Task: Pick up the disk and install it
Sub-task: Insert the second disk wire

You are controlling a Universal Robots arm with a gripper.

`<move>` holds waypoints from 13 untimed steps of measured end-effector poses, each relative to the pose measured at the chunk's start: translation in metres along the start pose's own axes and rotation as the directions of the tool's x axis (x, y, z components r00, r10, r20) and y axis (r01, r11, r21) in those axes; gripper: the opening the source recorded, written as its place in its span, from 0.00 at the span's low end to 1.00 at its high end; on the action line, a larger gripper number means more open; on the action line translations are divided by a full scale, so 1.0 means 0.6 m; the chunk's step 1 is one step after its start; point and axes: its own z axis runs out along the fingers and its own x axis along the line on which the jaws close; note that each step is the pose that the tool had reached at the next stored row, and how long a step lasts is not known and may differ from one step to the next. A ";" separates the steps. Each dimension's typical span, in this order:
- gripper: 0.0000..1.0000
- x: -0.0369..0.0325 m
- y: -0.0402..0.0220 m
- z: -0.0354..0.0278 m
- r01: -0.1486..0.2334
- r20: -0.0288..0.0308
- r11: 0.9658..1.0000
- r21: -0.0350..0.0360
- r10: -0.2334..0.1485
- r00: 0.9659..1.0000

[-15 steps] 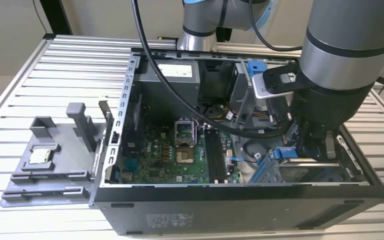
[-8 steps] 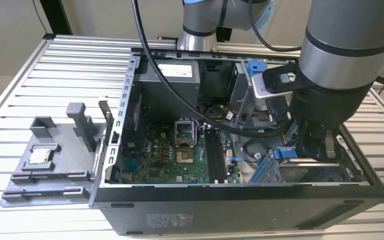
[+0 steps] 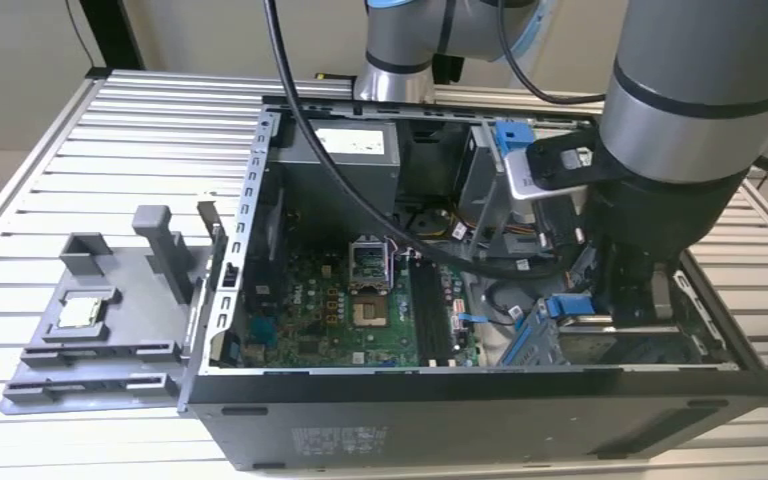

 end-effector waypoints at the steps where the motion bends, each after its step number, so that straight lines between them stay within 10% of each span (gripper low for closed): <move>1: 1.00 0.000 -0.001 -0.004 0.000 0.001 1.000 0.000 0.000 1.000; 7: 1.00 -0.002 -0.011 -0.036 -0.001 0.004 1.000 -0.001 0.001 1.000; 11: 1.00 -0.002 -0.011 -0.037 -0.001 0.004 1.000 -0.001 0.001 1.000; 12: 0.00 -0.002 -0.011 -0.037 -0.001 0.004 1.000 -0.001 0.001 1.000; 13: 0.00 -0.002 -0.011 -0.037 -0.001 0.004 1.000 -0.001 0.001 1.000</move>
